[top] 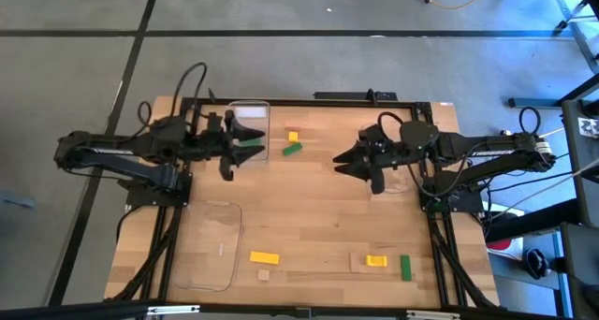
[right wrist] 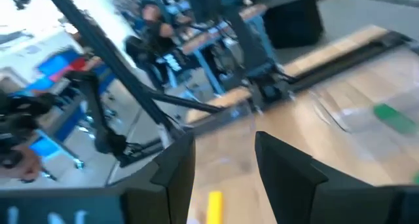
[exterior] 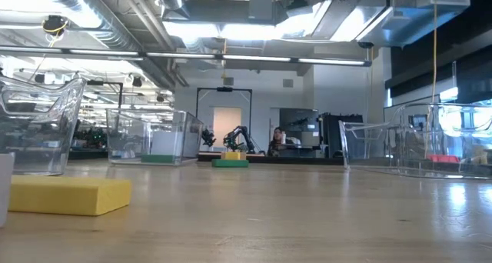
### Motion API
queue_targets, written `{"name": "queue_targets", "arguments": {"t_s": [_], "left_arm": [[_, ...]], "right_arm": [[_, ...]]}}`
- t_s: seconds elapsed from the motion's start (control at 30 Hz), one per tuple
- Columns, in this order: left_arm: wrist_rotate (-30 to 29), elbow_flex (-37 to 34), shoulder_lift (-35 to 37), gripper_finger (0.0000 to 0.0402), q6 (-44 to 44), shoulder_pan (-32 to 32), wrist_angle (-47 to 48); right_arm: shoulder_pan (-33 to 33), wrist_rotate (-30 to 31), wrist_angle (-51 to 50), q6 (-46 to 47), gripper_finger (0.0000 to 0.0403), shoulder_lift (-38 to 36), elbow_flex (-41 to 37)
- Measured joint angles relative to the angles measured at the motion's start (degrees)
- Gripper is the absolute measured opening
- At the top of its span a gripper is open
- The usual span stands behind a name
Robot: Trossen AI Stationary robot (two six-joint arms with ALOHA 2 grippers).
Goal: Sort & place blocks by color
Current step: Put the bottom green block into the top left transparent bin
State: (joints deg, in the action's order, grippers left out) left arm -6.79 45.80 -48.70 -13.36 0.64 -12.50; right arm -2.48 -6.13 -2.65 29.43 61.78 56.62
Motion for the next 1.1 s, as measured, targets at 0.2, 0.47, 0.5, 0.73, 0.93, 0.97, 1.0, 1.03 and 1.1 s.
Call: {"name": "queue_targets", "arguments": {"t_s": [0.2, 0.47, 0.5, 0.73, 0.93, 0.97, 1.0, 1.03, 1.1], "left_arm": [[-0.2, 0.0, 0.8, 0.0192, 0.5, 0.0, -0.1], [0.1, 0.0, 0.8, 0.0192, 1.7, 0.1, 0.0], [0.1, 0.0, 0.8, 0.0192, 1.9, 0.1, 0.0], [-0.2, 0.0, 0.8, 0.0192, 1.9, 0.1, 0.0], [-0.2, 0.0, 0.8, 0.0192, 1.9, 0.1, 0.0], [-0.2, 0.0, 0.8, 0.0192, 1.9, 0.1, 0.0], [-0.2, 0.0, 0.8, 0.0192, 1.9, 0.1, 0.0], [-0.2, 0.0, 0.8, 0.0192, 2.0, 0.1, 0.0], [-0.2, 0.0, 0.8, 0.0192, 3.3, 0.1, 0.0]], "right_arm": [[0.0, 3.8, 2.1, -2.6, 0.0163, 0.0, 0.0], [0.0, 8.5, 4.7, -4.2, 0.0163, 0.1, 0.0], [0.0, 8.6, 5.1, -4.2, 0.0163, 0.1, 0.0], [0.0, 8.8, 6.0, -4.2, 0.0163, 0.1, 0.0], [0.1, 8.7, 5.8, -7.7, 0.0163, 0.1, 0.0], [0.1, 8.6, 5.6, -8.4, 0.0163, 0.1, 0.0], [0.1, 8.6, 5.3, -9.4, 0.0163, 0.1, 0.0], [0.1, 8.6, 4.9, -10.9, 0.0163, 0.1, 0.0], [0.1, 8.6, 3.9, -13.9, 0.0163, 0.1, 0.0]]}}
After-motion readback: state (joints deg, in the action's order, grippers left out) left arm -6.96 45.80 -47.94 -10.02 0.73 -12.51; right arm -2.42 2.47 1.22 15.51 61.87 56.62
